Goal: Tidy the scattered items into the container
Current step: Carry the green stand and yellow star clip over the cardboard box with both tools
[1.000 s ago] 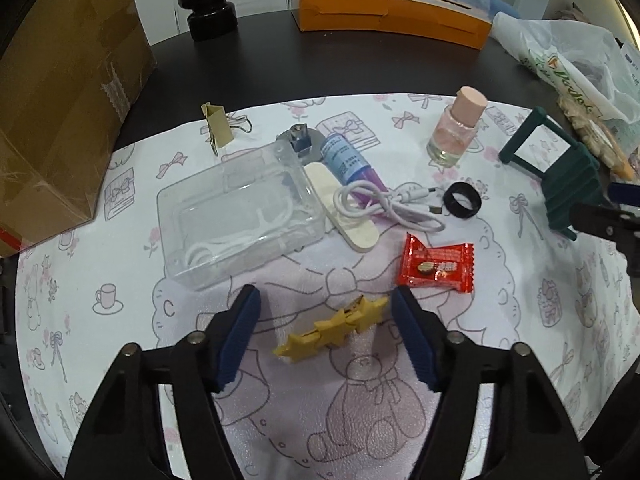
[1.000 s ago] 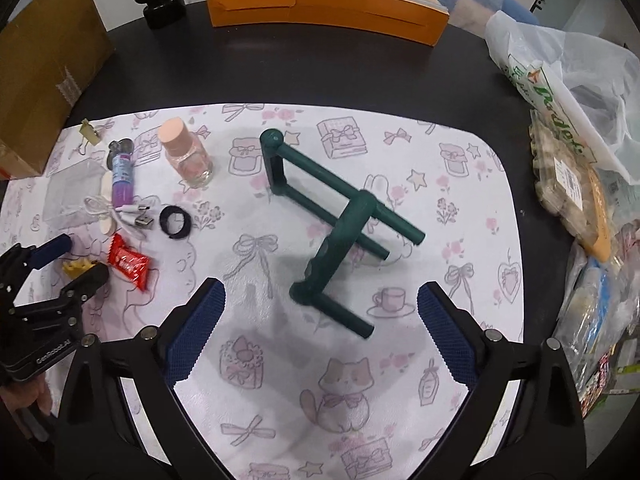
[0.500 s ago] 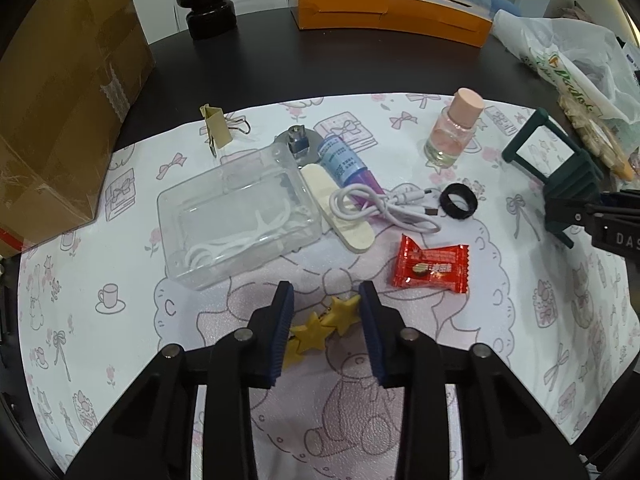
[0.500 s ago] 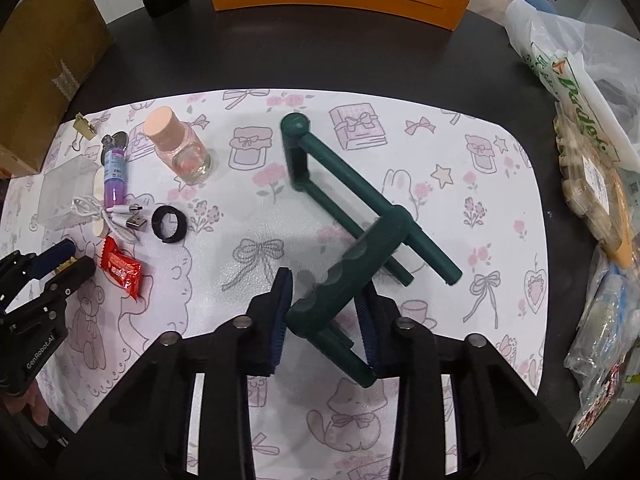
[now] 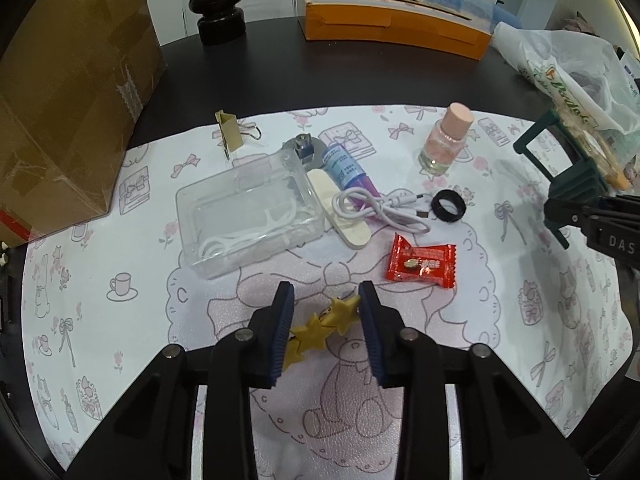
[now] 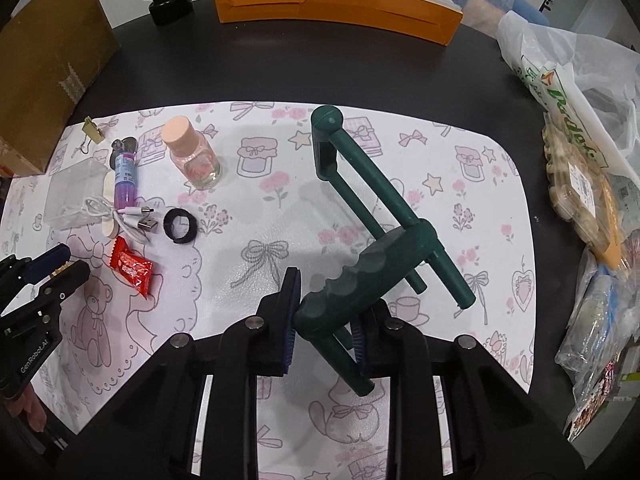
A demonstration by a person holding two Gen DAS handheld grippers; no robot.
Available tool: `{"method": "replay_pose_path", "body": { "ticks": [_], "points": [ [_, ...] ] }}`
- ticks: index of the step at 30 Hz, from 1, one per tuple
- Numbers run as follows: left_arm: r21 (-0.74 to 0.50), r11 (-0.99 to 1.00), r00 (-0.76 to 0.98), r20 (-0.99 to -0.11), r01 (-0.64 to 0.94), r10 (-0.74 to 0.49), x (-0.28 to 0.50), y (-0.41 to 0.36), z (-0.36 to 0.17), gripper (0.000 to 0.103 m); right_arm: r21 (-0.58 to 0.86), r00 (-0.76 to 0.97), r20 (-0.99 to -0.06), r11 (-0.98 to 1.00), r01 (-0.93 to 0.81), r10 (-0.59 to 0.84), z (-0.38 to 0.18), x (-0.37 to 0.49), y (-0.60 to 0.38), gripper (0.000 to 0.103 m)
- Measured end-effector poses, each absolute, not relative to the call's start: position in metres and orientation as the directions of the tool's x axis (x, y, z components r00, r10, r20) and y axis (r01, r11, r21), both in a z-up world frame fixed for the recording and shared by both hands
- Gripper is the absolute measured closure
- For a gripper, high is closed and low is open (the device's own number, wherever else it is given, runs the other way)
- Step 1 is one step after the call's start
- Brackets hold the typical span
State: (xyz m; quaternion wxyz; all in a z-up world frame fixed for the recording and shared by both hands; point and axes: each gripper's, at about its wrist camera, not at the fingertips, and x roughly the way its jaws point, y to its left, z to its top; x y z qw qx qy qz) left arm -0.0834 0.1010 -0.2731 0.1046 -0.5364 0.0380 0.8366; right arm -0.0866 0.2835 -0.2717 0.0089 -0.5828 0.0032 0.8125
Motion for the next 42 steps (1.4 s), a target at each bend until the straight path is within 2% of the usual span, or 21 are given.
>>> {"method": "replay_pose_path", "body": {
  "ticks": [25,34,42],
  "points": [
    [-0.062,-0.978,-0.451,-0.88,-0.201,0.148,-0.074,0.089,-0.24,0.07,-0.003,-0.386,-0.923,-1.0,-0.007,0.005,-0.243,-0.088,0.281,0.079],
    [-0.088,-0.978,-0.483,-0.859,-0.188,0.17,-0.071,0.069,-0.203,0.07,0.021,-0.447,-0.894,-1.0,0.007,-0.022,-0.206,-0.078,0.258,0.079],
    [-0.109,-0.98,-0.532,-0.827,-0.166,0.182,-0.07,0.039,-0.146,0.07,0.073,-0.506,-0.858,-0.996,0.047,-0.087,-0.152,-0.076,0.215,0.079]
  ]
}}
